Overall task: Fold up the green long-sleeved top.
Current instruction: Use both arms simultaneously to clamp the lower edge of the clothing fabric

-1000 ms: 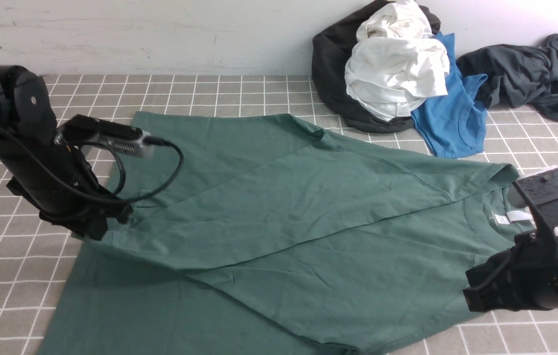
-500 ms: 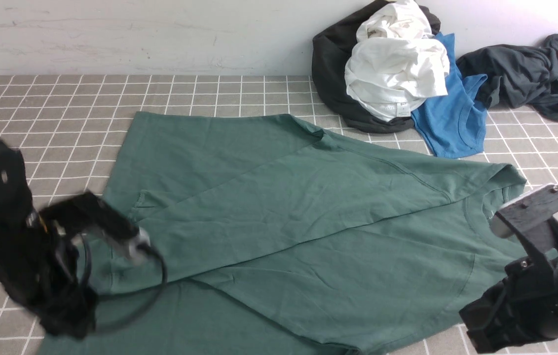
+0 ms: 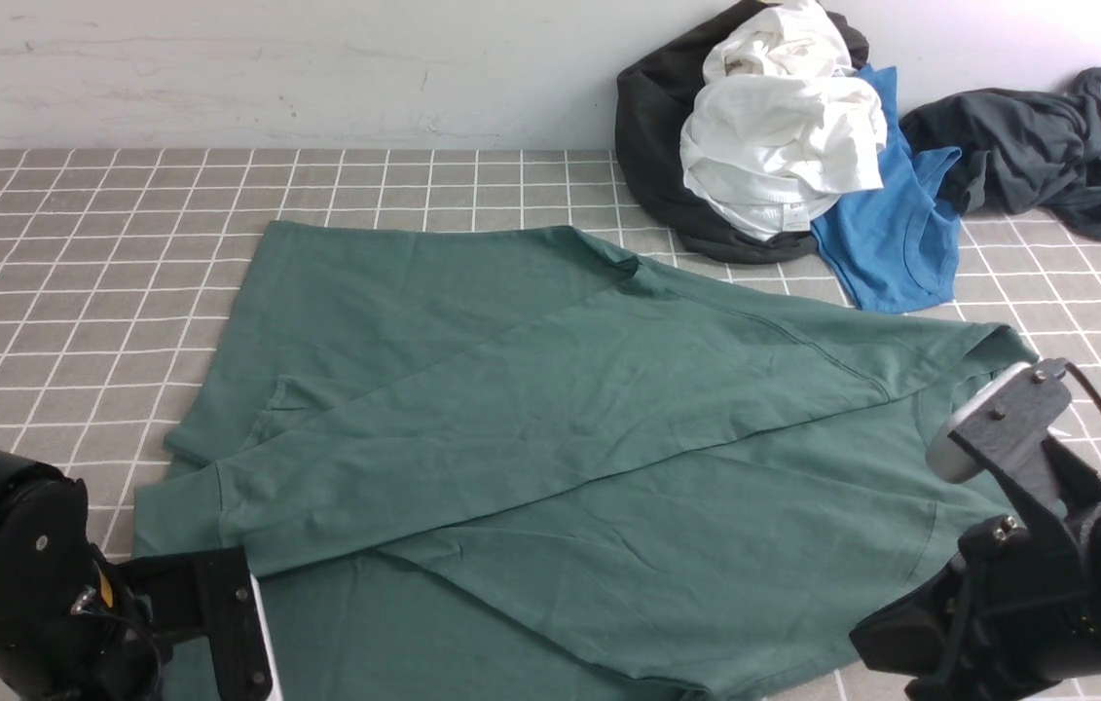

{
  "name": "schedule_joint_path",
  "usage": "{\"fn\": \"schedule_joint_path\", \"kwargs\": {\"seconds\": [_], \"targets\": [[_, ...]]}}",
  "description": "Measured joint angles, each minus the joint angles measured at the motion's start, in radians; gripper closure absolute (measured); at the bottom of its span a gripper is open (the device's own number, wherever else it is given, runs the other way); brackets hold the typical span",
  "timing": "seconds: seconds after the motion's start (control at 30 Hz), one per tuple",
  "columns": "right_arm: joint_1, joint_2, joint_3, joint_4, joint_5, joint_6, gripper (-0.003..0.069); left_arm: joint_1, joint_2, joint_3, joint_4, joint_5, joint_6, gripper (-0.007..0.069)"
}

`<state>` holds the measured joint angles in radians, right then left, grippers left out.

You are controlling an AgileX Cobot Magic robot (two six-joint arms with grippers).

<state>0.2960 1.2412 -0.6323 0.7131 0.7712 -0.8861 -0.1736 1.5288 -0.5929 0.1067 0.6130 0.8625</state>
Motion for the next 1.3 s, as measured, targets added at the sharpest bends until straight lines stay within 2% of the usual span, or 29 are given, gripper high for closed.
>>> {"fn": "schedule_joint_path", "kwargs": {"seconds": [0.03,0.07,0.1,0.17,0.4,0.47,0.6,0.73,0.83,0.9,0.93,1.0,1.1,1.17,1.27,1.3], "targets": [[0.000,0.000,0.000,0.003,0.001,-0.004,0.0669,0.000,0.000,0.001,0.024,-0.020,-0.013,0.0443],[0.000,0.000,0.000,0.005,0.002,-0.005,0.0669,0.000,0.000,0.003,0.034,-0.030,-0.017,0.0484],[0.000,0.000,0.000,0.005,0.002,-0.005,0.0669,0.000,0.000,0.003,0.036,-0.030,-0.017,0.0495],[0.000,0.000,0.000,0.005,0.008,-0.007,0.0669,0.000,-0.012,0.012,0.060,-0.068,-0.024,0.0598],[0.000,-0.003,0.000,0.005,0.018,-0.073,0.0669,0.000,-0.163,0.017,0.062,-0.074,-0.034,0.0620],[0.000,-0.013,0.000,0.005,0.014,-0.144,0.0667,0.000,-0.265,0.017,0.020,-0.069,-0.039,0.0620],[0.000,-0.017,0.000,-0.007,-0.041,-0.185,0.0641,0.000,-0.336,0.017,-0.040,-0.066,-0.068,0.0620],[0.000,0.021,0.000,-0.187,-0.179,-0.230,0.0474,0.000,-0.367,0.017,-0.113,-0.060,-0.188,0.0620],[0.000,0.105,0.000,-0.435,-0.226,-0.237,0.0288,0.001,-0.367,0.017,-0.136,-0.059,-0.289,0.0620],[0.000,0.152,0.000,-0.538,-0.243,-0.238,0.0234,0.002,-0.367,0.017,-0.139,-0.059,-0.317,0.0620],[0.000,0.158,0.000,-0.551,-0.243,-0.238,0.0229,0.002,-0.367,0.017,-0.139,-0.059,-0.319,0.0620],[0.000,0.208,0.000,-0.651,-0.265,-0.233,0.0209,0.002,-0.367,0.017,-0.143,-0.059,-0.329,0.0620],[0.000,0.284,0.000,-0.755,-0.314,-0.192,0.0232,0.002,-0.367,0.017,-0.155,-0.059,-0.332,0.0620],[0.000,0.317,-0.001,-0.798,-0.363,-0.143,0.0291,0.002,-0.367,0.017,-0.167,-0.059,-0.333,0.0620],[0.000,0.340,-0.002,-0.828,-0.398,-0.106,0.0407,0.002,-0.367,0.017,-0.202,-0.059,-0.337,0.0620],[0.000,0.342,-0.002,-0.830,-0.403,-0.092,0.0480,0.002,-0.367,0.016,-0.227,-0.056,-0.343,0.0620]]}}
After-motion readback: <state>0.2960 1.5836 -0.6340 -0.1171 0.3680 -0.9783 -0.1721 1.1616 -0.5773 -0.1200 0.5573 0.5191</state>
